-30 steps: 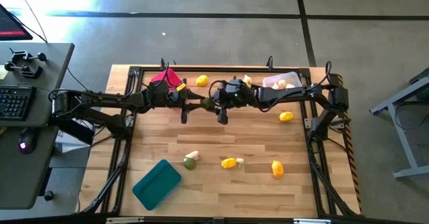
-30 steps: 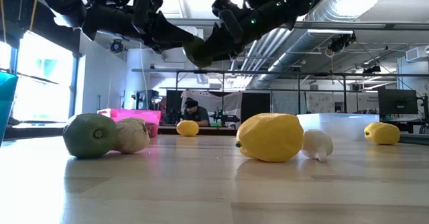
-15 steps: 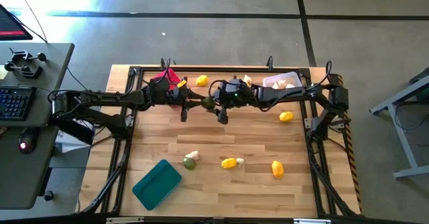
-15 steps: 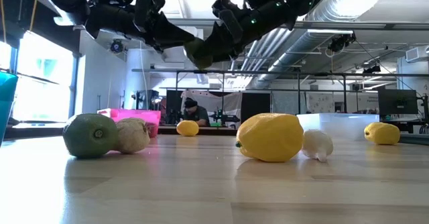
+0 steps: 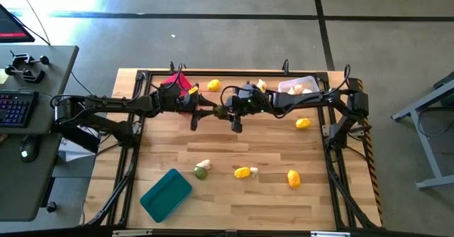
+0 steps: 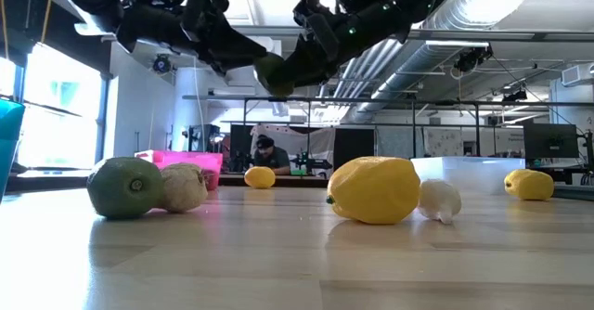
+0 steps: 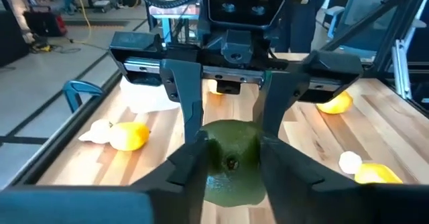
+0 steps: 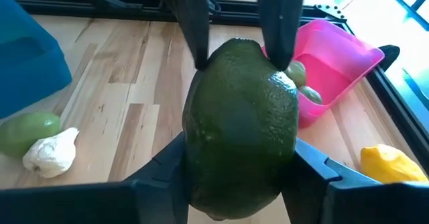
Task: Sort produce into baskets
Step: Put the green lime in the red bin
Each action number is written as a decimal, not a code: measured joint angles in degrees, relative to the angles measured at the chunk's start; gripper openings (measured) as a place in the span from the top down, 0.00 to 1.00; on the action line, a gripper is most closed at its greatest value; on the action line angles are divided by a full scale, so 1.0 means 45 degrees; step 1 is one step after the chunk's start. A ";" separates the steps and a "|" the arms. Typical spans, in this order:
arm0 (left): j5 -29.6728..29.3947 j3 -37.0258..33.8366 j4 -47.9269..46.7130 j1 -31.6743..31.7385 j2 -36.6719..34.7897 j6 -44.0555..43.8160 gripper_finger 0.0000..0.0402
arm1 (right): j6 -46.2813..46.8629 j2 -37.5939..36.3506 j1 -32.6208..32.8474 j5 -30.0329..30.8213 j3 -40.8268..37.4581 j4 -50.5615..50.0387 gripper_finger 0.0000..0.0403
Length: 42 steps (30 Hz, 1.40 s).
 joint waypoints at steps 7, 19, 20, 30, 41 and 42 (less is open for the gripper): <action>-0.0230 0.0000 -0.0157 -0.0117 0.0000 -0.0408 0.50 | -0.0229 0.0000 -0.0001 -0.0026 -0.0005 0.0010 0.62; -0.0356 0.0306 -0.0462 -0.0229 0.0454 -0.0442 0.49 | -0.0243 0.0000 -0.0007 -0.0299 -0.0005 0.0068 0.62; -0.0313 0.0388 -0.0502 -0.0242 0.0476 -0.0439 0.49 | -0.0238 -0.0011 -0.0006 -0.0312 -0.0005 0.0014 0.62; -0.0306 0.0719 -0.0904 -0.0362 0.0612 0.0099 0.65 | -0.0280 -0.0024 -0.0001 -0.0314 -0.0029 -0.0008 0.56; -0.0387 0.0801 -0.1441 0.0538 -0.1155 0.0680 0.72 | 0.0251 -0.0017 -0.0197 0.0921 0.0034 -0.0816 0.32; -0.0708 0.0797 -0.1952 0.0687 -0.1469 0.0706 0.72 | 0.0248 -0.0024 -0.0242 0.0909 0.0034 -0.0938 0.32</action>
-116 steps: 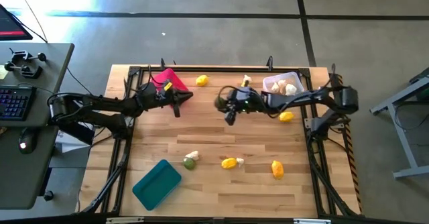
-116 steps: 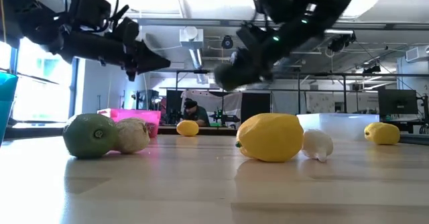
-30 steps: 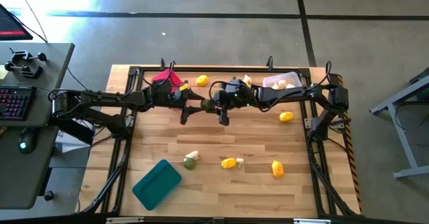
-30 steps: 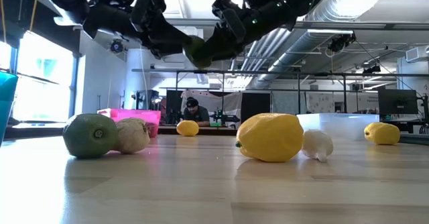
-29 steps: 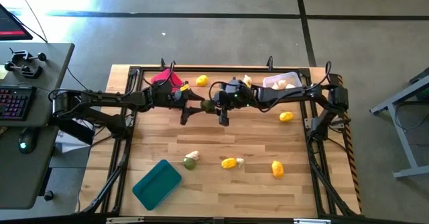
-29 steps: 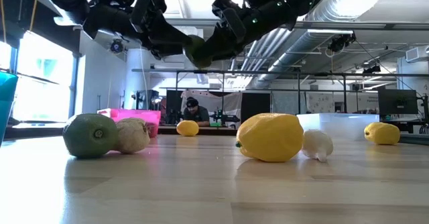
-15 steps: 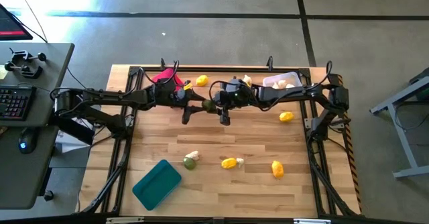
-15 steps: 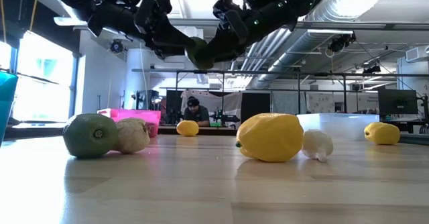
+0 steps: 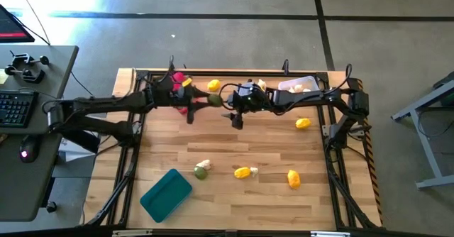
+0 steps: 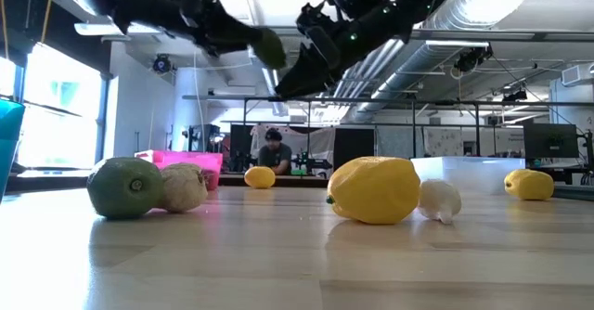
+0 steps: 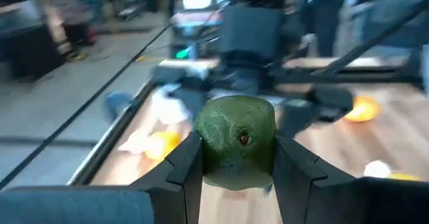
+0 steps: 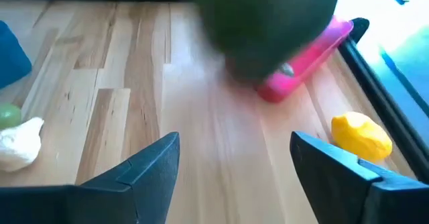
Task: Sort produce into baskets
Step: Put the green lime in the red bin
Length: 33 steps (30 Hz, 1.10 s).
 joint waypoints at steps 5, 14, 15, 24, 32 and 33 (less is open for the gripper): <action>-0.2520 -0.0010 -0.2979 0.0884 -0.1280 -0.0134 0.72 | -0.0008 0.0000 -0.0218 0.0419 -0.0010 -0.0498 0.32; -0.5591 -0.0015 -0.6800 0.3070 -0.1302 -0.2195 0.72 | -0.0131 0.0000 -0.0629 0.0683 -0.0015 -0.0571 0.31; -0.5597 -0.0015 -0.6998 0.3233 -0.1120 -0.2378 0.72 | -0.0131 0.0000 -0.0658 0.0679 -0.0015 -0.0567 0.31; -0.5718 -0.0025 -0.6803 0.4097 0.1113 -0.2576 0.72 | -0.0134 0.0000 -0.0687 0.0655 -0.0019 -0.0619 0.31; -0.5718 -0.0029 -0.6435 0.4289 0.2201 -0.2576 0.63 | -0.0132 0.0000 -0.0687 0.0650 -0.0024 -0.0674 0.31; -0.5718 -0.0029 -0.6430 0.4276 0.2261 -0.2576 0.59 | -0.0132 0.0000 -0.0687 0.0650 -0.0028 -0.0679 0.31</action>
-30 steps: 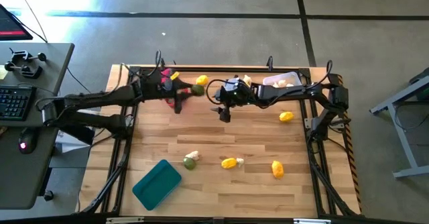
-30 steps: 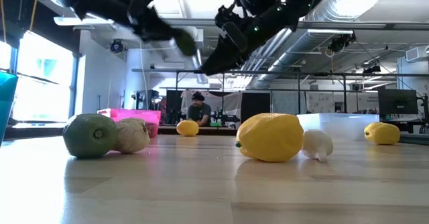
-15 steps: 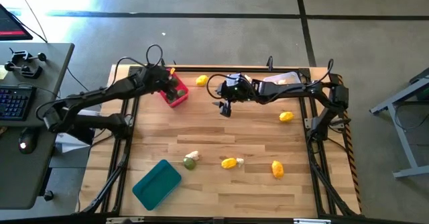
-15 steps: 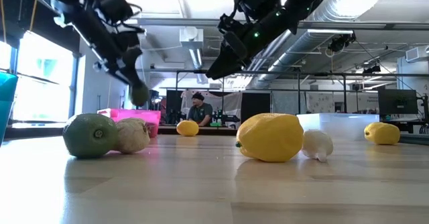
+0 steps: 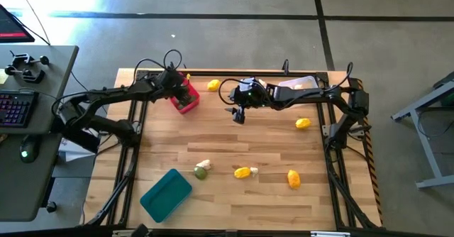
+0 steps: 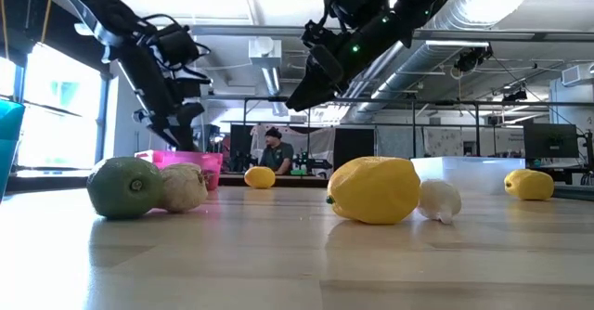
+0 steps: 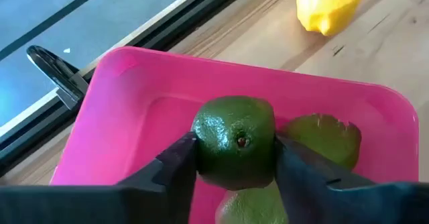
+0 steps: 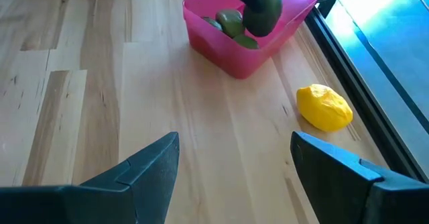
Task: Sort produce into baskets
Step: Put the green lime in the red bin
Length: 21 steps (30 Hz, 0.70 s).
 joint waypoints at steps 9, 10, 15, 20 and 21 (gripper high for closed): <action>0.0005 0.0000 0.0565 -0.0108 -0.0188 0.0465 0.40 | 0.0026 0.0000 0.0005 0.0000 -0.0001 -0.0003 0.31; 0.0002 0.0005 0.0634 -0.0108 -0.0320 0.0558 0.40 | 0.0026 0.0000 0.0005 0.0000 -0.0005 -0.0007 0.31; 0.0113 0.0005 0.0627 -0.0152 -0.1118 0.0887 0.42 | 0.0042 0.0000 0.0015 0.0000 -0.0006 -0.0139 0.31; 0.1923 0.0005 0.0312 -0.1018 -0.2438 0.1723 0.46 | 0.0273 0.0000 0.0031 -0.0020 -0.0010 -0.0238 0.31; 0.2565 0.0005 0.0199 -0.1362 -0.2737 0.2018 0.47 | 0.0269 0.0000 0.0054 -0.0019 -0.0010 -0.0238 0.31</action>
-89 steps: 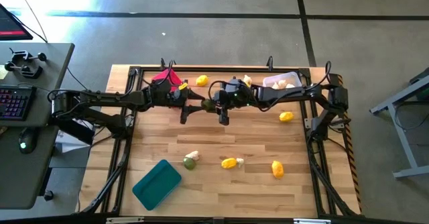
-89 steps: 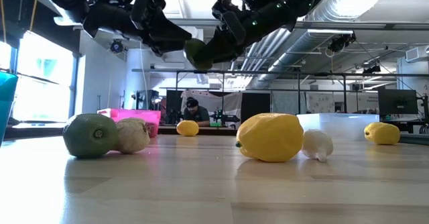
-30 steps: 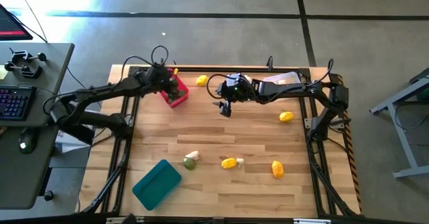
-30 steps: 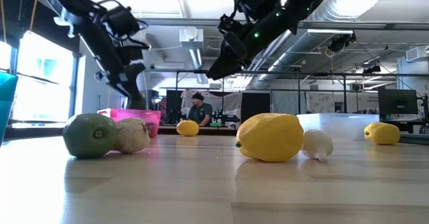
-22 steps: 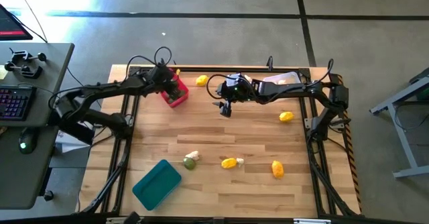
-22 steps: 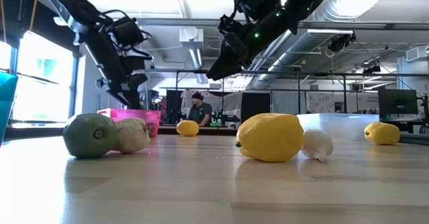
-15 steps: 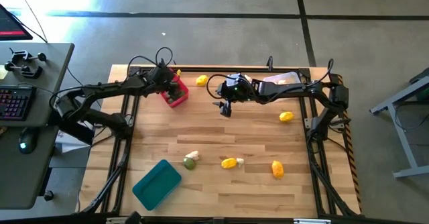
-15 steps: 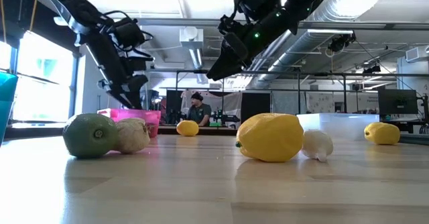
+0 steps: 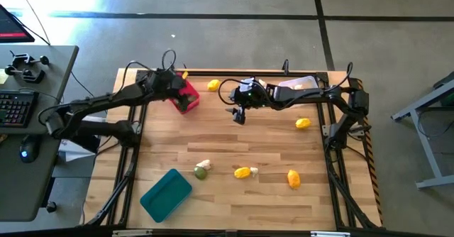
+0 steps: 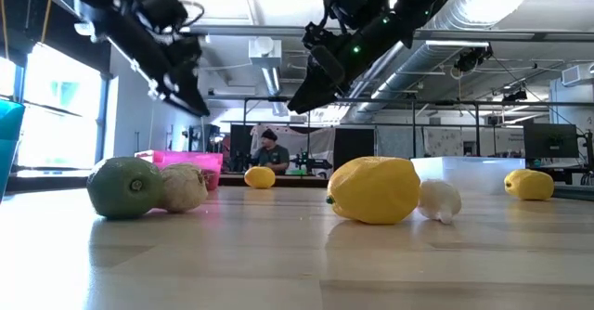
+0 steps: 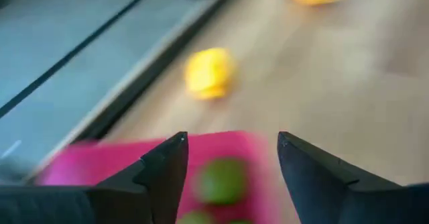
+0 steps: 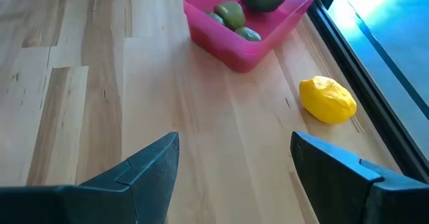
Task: Sort produce into baskets
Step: Put the green lime in the red bin
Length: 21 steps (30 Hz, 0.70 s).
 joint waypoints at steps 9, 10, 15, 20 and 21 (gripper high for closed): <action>0.2449 0.0000 -0.0379 -0.5078 -0.1352 0.0552 0.62 | -0.0278 0.0000 0.0131 -0.0034 -0.0001 0.0000 0.31; 0.2647 0.0000 -0.0390 -0.5729 -0.1271 0.0552 0.64 | -0.0278 0.0000 0.0131 -0.0034 -0.0001 0.0000 0.31; 0.2333 0.0028 -0.0422 -0.8615 -0.0355 -0.0133 0.69 | -0.0278 0.0000 0.0131 -0.0034 -0.0001 -0.0010 0.31; 0.1410 0.1041 -0.1464 -1.0582 0.1258 -0.1065 0.66 | -0.0131 0.0000 0.0131 -0.0034 -0.0001 -0.0067 0.31; 0.1271 0.1316 -0.1723 -1.0881 0.1615 -0.1106 0.64 | -0.0024 0.0000 0.0131 -0.0034 -0.0001 -0.0081 0.31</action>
